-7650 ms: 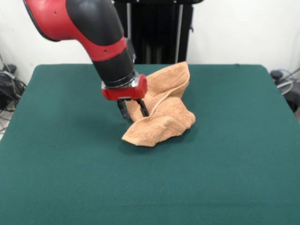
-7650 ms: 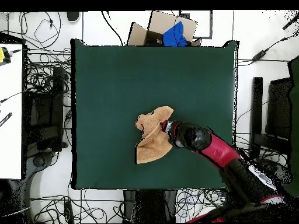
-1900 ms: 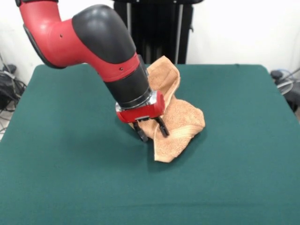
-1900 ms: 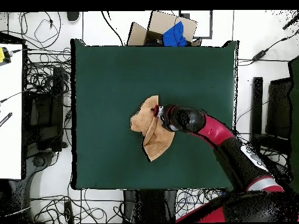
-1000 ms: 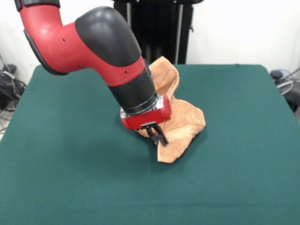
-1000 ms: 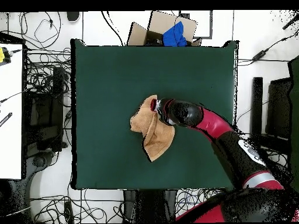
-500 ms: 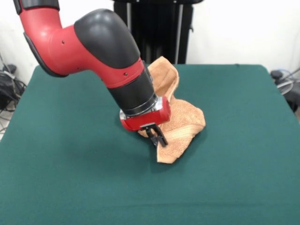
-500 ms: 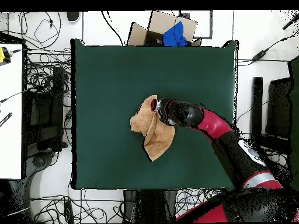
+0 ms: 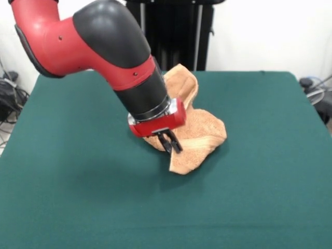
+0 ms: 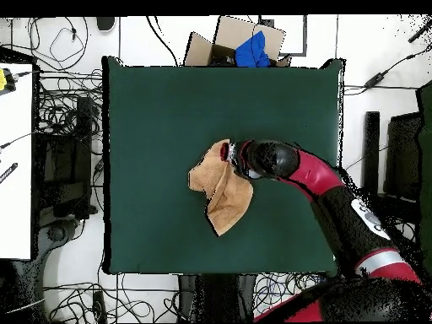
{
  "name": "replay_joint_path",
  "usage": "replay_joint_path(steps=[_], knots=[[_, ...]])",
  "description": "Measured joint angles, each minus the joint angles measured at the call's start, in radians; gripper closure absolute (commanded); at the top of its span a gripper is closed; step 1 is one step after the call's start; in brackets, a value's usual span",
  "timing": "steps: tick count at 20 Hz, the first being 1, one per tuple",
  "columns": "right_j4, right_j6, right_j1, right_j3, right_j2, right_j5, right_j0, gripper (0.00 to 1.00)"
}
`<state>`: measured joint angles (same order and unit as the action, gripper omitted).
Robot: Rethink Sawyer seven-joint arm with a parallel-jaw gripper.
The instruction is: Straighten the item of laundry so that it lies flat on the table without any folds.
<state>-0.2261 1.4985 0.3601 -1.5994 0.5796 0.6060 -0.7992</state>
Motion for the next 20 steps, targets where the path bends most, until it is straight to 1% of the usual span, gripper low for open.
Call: replay_joint_path(steps=[2, 4, 6, 8, 11, 13, 20], knots=[[-0.001, 0.0, 0.012, 0.006, -0.003, 0.03, 0.008, 1.0], [-0.002, 0.0, 0.043, 0.022, -0.011, 0.104, 0.03, 1.0], [-0.002, 0.0, 0.054, 0.028, -0.014, 0.13, 0.039, 1.0], [-0.004, 0.0, 0.084, 0.043, -0.022, 0.195, 0.064, 1.0], [-0.005, 0.0, 0.115, 0.059, -0.033, 0.255, 0.085, 1.0], [-0.005, 0.0, 0.123, 0.063, -0.034, 0.269, 0.09, 1.0], [-0.004, 0.0, 0.195, 0.074, -0.035, 0.361, 0.1, 1.0]])
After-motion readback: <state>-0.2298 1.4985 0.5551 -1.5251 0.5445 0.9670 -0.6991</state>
